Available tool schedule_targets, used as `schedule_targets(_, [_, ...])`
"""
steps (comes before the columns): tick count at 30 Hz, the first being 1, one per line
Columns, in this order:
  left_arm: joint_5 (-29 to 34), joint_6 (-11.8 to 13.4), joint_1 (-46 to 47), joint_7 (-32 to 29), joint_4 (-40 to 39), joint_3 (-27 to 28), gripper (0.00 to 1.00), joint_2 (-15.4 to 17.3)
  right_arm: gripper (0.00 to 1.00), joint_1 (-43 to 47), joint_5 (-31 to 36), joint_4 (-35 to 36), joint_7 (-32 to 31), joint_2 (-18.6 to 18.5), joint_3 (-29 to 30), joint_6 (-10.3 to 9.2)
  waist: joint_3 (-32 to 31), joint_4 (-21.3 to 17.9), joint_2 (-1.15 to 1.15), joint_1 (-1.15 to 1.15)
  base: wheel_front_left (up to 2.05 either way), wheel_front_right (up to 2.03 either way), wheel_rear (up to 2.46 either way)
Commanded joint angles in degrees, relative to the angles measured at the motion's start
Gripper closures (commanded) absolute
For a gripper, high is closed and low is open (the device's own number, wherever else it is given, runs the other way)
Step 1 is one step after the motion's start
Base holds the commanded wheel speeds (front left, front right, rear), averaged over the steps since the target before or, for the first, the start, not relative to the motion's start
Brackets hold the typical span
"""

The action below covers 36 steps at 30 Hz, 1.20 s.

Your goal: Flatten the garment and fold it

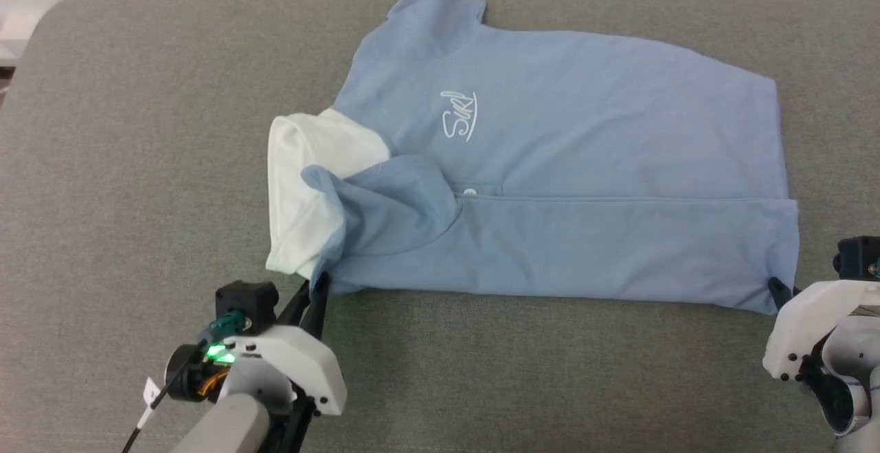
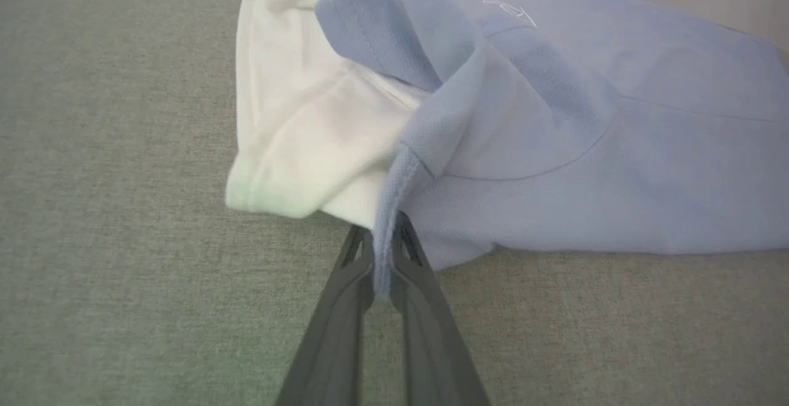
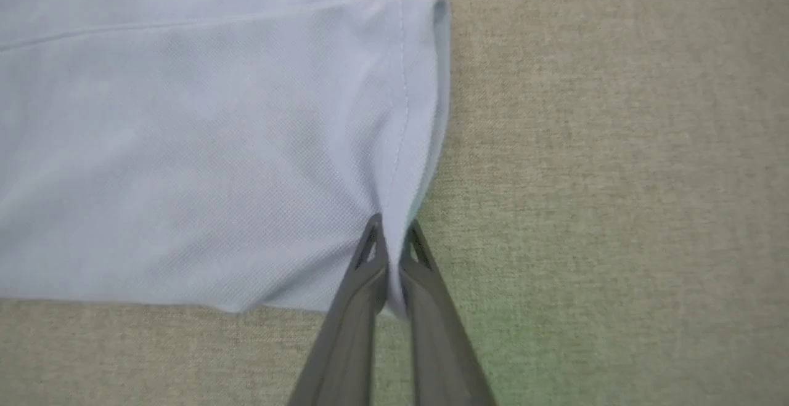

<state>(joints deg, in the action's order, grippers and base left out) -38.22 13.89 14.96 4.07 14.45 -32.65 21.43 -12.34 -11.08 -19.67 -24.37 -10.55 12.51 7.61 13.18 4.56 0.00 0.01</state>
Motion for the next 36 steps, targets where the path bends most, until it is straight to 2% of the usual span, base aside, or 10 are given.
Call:
schedule_targets(1, [0.41, 0.1, -1.56, 0.22, -0.46, 0.22, 1.0, 0.93, 1.0, 0.55, -0.26, -0.62, 0.42, 0.33, -0.39, -0.12, -1.47, -0.29, 0.0, -0.01, 0.0, 0.0, 0.0])
schedule_targets(8, [-0.03, 1.45, -5.47, -0.65, -3.89, 0.94, 1.0, 4.16, 1.0, 4.38, -1.79, 5.84, -0.15, -0.96, -0.39, -0.12, -6.87, -0.61, 0.0, -0.01, 0.0, 0.0, 0.0])
schedule_targets(14, [-0.73, 3.63, -11.1, -3.4, -8.73, 0.91, 1.0, 7.39, 1.0, 11.75, -3.11, 13.13, -5.61, -1.3, 0.65, -0.12, -10.35, -0.24, 0.0, -0.01, 0.0, 0.0, 0.0])
schedule_targets(17, [-1.58, 3.88, -14.14, -5.98, -9.81, -0.06, 1.0, 8.72, 1.0, 15.81, -3.4, 15.63, -9.39, -0.94, 0.96, -0.12, -11.36, -0.15, 0.0, -0.01, 0.0, 0.0, 0.0])
schedule_targets(23, [-2.61, 2.88, -17.23, -9.71, -9.39, -2.73, 1.0, 9.54, 1.0, 22.12, -3.48, 17.73, -14.79, -0.15, 2.06, -0.12, -11.99, 0.46, 0.0, -0.01, 0.0, 0.0, 0.0])
schedule_targets(33, [-3.21, -0.8, -16.15, -8.83, -2.75, -5.26, 1.0, 6.78, 1.0, 22.93, -1.16, 13.14, -13.61, 0.76, 3.48, -0.12, -11.33, 0.15, 0.0, -0.01, 0.0, 0.0, 0.0])
schedule_targets(34, [-3.0, -0.97, -15.89, -8.11, -2.34, -5.22, 0.49, 6.62, 1.0, 22.48, -1.04, 12.55, -12.85, 0.79, 3.5, -0.12, -11.26, 0.05, 0.0, -0.01, 0.0, 0.0, 0.0])
schedule_targets(35, [-2.86, -0.97, -15.59, -7.29, -2.03, -4.99, 0.0, 6.44, 0.79, 21.94, -0.89, 12.24, -11.63, 0.77, 3.47, -0.12, -11.19, -0.03, 0.0, -0.01, 0.0, 0.0, 0.0])
schedule_targets(36, [-2.79, -0.89, -15.27, -6.35, -1.82, -4.59, 0.0, 6.25, 0.0, 21.34, -1.0, 11.91, -10.39, 0.9, 3.5, -0.12, -11.15, -0.1, 0.0, -0.01, 0.0, 0.0, 0.0])
